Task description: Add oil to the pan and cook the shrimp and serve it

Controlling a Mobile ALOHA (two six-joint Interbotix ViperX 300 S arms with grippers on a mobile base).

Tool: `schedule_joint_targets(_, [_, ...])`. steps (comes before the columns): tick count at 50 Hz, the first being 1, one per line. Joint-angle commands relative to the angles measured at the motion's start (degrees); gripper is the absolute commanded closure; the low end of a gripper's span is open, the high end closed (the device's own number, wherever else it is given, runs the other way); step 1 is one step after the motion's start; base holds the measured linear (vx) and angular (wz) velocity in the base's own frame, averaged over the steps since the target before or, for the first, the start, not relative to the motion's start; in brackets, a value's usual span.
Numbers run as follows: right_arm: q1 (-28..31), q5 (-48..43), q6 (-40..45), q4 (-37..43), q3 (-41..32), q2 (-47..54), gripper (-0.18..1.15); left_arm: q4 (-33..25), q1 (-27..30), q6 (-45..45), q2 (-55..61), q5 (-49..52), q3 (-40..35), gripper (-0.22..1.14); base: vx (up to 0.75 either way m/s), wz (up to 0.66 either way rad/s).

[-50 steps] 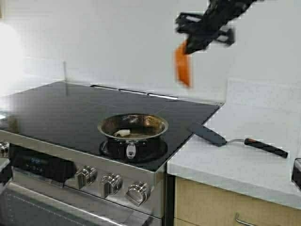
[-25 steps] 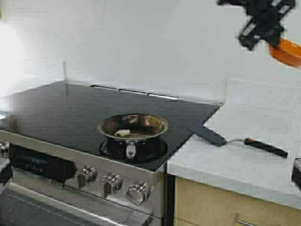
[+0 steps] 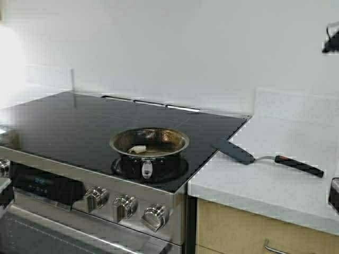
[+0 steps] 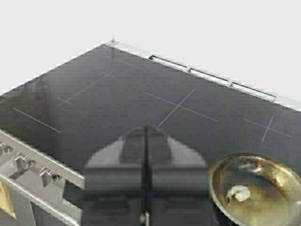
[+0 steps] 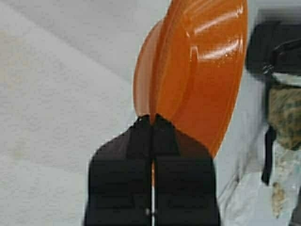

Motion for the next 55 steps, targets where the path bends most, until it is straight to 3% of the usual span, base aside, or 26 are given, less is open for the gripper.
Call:
schedule_joint_targets(1, [0.0,-0.8,0.3,-0.5,-2.6,3.4,0.9,-0.1,0.0,0.1,0.5,-0.4,-0.8,0.89,0.0,0.0])
schedule_joint_targets(17, [-0.4,-0.7,0.1,-5.0,-12.4,15.2,0.9,0.0,0.0,0.5,0.5,-0.2,-0.5,0.89,0.0,0.0])
schedule_joint_targets(35, [-1.0,-1.0,-1.1,-5.5,-16.6,21.4,0.84,0.0,0.0,0.6,1.3,-0.4,-0.5,0.89,0.0,0.0])
schedule_joint_targets(39, [-1.6,-1.1,0.1,-5.1,-16.9,21.4,0.71,0.0,0.0,0.6,1.3,-0.2,-0.5,0.89,0.0,0.0])
schedule_joint_targets(50, [-2.6,-2.4,-3.7,1.1,-18.6,20.7,0.02,-0.1,0.0,0.6,1.3,-0.2,-0.5,0.89,0.0,0.0])
schedule_joint_targets(55, [-2.9,-3.3,-5.4,3.9,-18.8,19.5,-0.03,0.0,0.0,0.6,1.4,-0.2,-0.5,0.89,0.0,0.0])
